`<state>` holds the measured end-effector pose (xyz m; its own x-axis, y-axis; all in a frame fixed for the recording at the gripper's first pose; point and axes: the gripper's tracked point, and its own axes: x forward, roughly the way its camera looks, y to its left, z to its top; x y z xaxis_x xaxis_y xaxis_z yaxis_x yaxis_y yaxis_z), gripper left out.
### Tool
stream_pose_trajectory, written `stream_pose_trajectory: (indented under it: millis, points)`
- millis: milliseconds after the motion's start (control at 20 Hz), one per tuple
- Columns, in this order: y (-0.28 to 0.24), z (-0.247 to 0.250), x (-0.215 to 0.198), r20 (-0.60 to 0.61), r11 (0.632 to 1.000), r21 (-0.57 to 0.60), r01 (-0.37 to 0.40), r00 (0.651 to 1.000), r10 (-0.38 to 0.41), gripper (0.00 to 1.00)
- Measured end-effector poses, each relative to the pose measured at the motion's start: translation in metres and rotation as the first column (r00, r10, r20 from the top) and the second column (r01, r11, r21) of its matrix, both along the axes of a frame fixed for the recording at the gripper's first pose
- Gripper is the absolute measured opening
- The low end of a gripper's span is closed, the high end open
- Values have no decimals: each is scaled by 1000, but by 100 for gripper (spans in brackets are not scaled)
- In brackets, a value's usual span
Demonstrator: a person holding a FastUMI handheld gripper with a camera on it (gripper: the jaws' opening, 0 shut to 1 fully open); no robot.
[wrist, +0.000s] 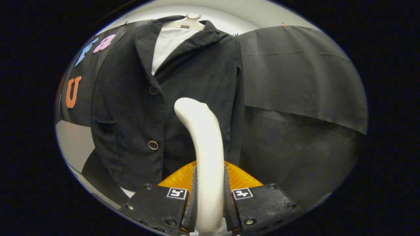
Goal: Iron the clothes twice with a garment steamer, once on the left side and once on the right side.
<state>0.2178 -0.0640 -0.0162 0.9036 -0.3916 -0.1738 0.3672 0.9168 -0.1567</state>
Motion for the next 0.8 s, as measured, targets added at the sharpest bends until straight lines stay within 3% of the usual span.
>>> stream_pose_trajectory:
  millis: [800]
  points:
    - [1, -67, -1, -172, 1000, -4, -9, 985, 9, 37]
